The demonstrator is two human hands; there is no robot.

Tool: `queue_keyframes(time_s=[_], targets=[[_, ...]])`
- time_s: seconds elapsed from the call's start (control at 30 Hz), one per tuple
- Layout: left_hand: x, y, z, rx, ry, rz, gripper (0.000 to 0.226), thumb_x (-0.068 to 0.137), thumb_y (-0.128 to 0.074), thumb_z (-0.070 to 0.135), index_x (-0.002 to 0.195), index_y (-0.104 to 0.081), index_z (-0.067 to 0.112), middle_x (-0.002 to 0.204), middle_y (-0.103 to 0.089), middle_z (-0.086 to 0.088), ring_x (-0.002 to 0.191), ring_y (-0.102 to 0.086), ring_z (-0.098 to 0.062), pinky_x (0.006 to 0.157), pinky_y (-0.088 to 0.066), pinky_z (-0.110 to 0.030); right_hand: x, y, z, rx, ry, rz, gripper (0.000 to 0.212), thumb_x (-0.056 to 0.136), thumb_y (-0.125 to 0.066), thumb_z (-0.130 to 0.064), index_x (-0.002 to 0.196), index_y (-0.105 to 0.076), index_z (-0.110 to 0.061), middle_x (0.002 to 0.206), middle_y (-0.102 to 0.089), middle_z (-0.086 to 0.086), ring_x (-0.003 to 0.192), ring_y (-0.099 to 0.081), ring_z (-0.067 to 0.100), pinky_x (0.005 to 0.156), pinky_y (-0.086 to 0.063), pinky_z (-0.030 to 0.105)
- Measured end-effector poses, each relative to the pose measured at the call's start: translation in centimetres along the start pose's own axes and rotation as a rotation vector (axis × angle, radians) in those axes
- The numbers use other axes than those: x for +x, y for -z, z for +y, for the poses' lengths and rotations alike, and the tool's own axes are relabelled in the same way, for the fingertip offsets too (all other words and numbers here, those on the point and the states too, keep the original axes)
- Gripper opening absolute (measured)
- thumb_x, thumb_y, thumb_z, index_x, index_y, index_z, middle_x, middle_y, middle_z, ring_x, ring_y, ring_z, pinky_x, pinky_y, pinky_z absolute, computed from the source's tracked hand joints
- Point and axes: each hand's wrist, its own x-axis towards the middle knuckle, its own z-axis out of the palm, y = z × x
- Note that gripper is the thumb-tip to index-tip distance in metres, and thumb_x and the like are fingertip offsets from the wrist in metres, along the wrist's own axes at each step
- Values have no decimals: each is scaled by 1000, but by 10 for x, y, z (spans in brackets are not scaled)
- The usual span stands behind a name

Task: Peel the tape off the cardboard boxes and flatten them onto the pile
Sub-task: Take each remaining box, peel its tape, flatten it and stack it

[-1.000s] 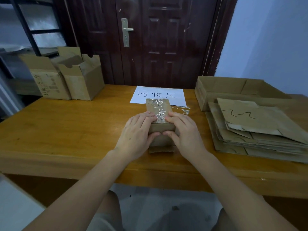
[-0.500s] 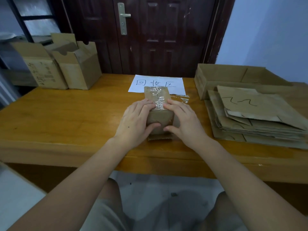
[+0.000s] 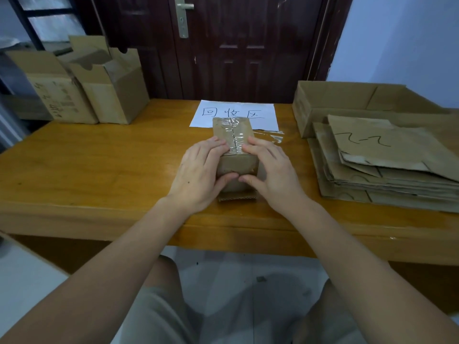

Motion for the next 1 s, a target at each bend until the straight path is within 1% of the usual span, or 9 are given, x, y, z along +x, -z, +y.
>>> queue_keyframes(time_s=[0.27,0.5,0.63,0.83,0.9,1.0], targets=[[0,-3,-3,11,-44,43,60,97,-66,45,138,-52,4,141,-56,-16,136,-49,-33,112,-40,-48,-1,-4,-1,5,9,24,66,82,-83,-24,141,-55,-18,150,-49,3,140,-42,23,115,-38,50],[0,-5,-3,24,-57,51,58,99,-65,44,137,-52,2,140,-55,-18,136,-48,-35,111,-40,-50,0,-7,1,-11,19,54,58,86,-79,-22,140,-57,-16,149,-52,5,138,-45,24,114,-39,52],[0,-6,-2,30,-54,70,55,99,-65,42,135,-52,2,138,-56,-18,135,-49,-35,110,-39,-49,0,-8,-1,-40,18,74,51,90,-74,-17,138,-58,-16,148,-53,5,138,-46,23,116,-36,55],[2,-8,-3,63,-71,117,53,99,-62,45,130,-57,3,134,-60,-16,130,-52,-34,108,-39,-47,0,-6,-2,-74,14,68,46,94,-70,-19,139,-58,-18,149,-53,3,141,-45,22,119,-31,53],[2,-10,-3,66,-79,129,52,100,-61,46,129,-57,4,134,-60,-15,130,-53,-33,107,-39,-47,0,-4,-2,-66,2,41,48,95,-69,-22,141,-56,-19,151,-51,2,143,-42,22,121,-28,52],[3,-11,-3,79,-79,142,51,100,-61,48,128,-58,5,132,-61,-13,128,-54,-32,105,-40,-47,-1,-1,-3,-101,-13,-24,59,91,-74,-31,145,-50,-22,156,-45,-1,146,-38,19,123,-24,49]])
